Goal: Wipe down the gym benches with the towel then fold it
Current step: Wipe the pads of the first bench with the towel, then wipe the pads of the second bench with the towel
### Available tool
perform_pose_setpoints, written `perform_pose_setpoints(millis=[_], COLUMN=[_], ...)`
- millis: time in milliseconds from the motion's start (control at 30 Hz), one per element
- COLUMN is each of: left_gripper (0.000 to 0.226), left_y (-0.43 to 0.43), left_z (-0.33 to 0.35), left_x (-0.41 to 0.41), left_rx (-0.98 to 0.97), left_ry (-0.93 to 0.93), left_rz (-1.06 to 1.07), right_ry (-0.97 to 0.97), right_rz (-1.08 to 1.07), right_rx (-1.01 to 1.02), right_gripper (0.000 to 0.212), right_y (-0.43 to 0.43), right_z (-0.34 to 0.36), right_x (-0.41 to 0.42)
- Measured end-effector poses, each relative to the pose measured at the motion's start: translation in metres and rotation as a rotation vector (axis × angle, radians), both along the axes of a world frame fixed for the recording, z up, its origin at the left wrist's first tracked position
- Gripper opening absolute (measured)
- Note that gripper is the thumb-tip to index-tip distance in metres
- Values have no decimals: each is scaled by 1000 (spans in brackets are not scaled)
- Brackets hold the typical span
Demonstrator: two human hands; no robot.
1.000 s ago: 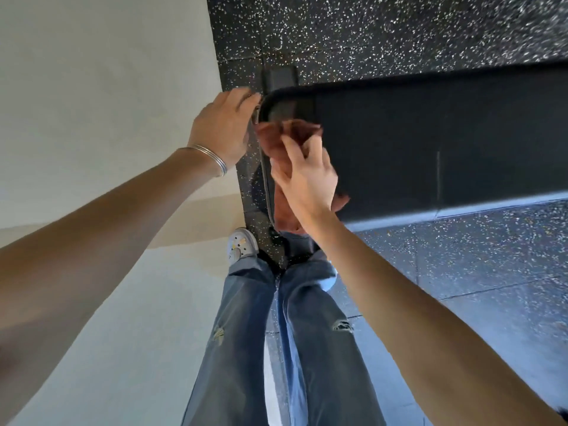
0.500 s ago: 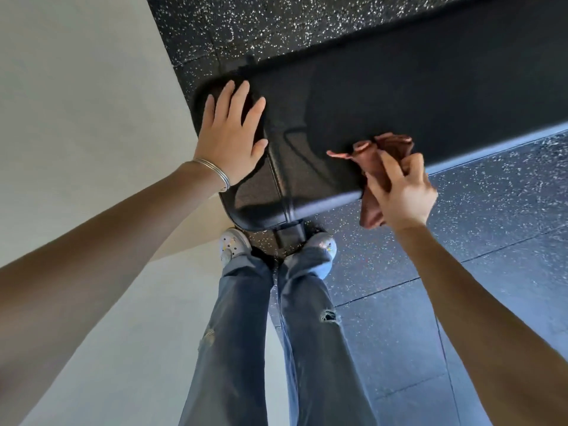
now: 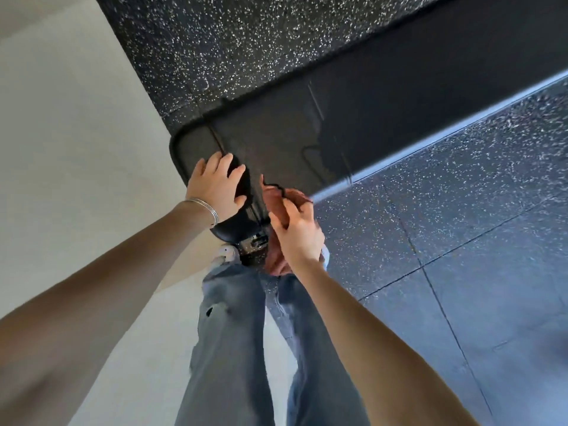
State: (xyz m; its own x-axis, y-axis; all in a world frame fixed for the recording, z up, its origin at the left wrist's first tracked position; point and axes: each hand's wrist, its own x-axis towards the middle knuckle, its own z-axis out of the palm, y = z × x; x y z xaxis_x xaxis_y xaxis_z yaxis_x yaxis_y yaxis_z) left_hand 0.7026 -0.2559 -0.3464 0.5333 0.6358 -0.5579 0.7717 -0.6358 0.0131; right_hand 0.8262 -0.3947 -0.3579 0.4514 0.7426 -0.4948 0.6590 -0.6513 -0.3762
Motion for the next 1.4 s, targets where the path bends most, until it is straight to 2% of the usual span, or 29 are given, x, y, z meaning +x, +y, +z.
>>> perform_pose_setpoints(millis=[133,333,533,700,1067,1400], left_gripper=[62,57,58,58,61,59], left_y=[6,-7,-11,-40,-235,-460], left_z=[41,114,196,243,293,317], left_x=[11,13,15,43,91,60], left_rx=[-45,-12,24,46,-13,2], left_ry=[48,-113,-185,-195,-242,-228], left_rz=[-139,-454,-814,-1048,-1447,-1704], right_ry=[8,-172,-228,-261,-379,-379], right_rz=[14,-59,-393,-634,-1002,-1300], right_rx=[-123,-149,-126,-146,-224,-235], right_gripper=[45,43,47,49,46,45], right_y=[-10,-42,-72,-130,-315,-525], right_z=[46,125,201,251,313,341], right_x=[11,-8,-36,-47,-92,-171])
